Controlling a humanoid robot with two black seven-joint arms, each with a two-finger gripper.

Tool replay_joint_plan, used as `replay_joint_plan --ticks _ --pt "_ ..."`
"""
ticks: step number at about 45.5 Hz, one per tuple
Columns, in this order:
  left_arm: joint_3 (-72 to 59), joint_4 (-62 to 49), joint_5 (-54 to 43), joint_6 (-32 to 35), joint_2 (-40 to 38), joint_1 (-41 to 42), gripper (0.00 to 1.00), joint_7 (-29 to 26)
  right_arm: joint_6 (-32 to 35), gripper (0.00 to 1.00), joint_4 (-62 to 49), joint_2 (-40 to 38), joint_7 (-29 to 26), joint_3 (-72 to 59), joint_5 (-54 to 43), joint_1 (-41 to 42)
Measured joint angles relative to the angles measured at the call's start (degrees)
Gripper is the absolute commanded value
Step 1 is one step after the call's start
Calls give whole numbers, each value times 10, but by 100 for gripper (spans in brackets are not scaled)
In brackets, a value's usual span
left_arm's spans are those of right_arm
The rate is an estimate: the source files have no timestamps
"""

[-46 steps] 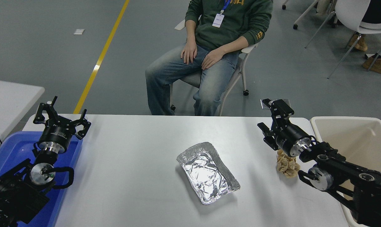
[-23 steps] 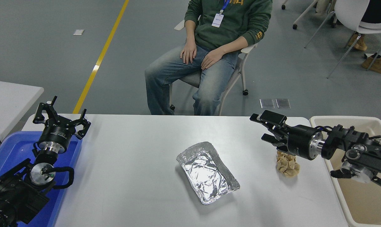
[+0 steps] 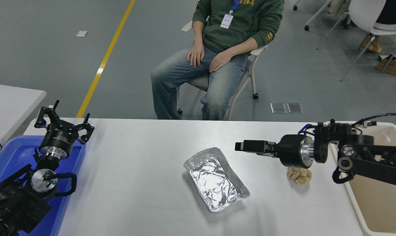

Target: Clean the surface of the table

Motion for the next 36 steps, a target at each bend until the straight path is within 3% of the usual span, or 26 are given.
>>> replay_joint_plan --ticks 17,36 --pt "0 0 0 0 0 0 100 0 -45 100 -101 108 0 -90 -120 10" --pt "0 0 0 0 0 0 100 0 -91 95 -232 209 1 -117 -150 -44"
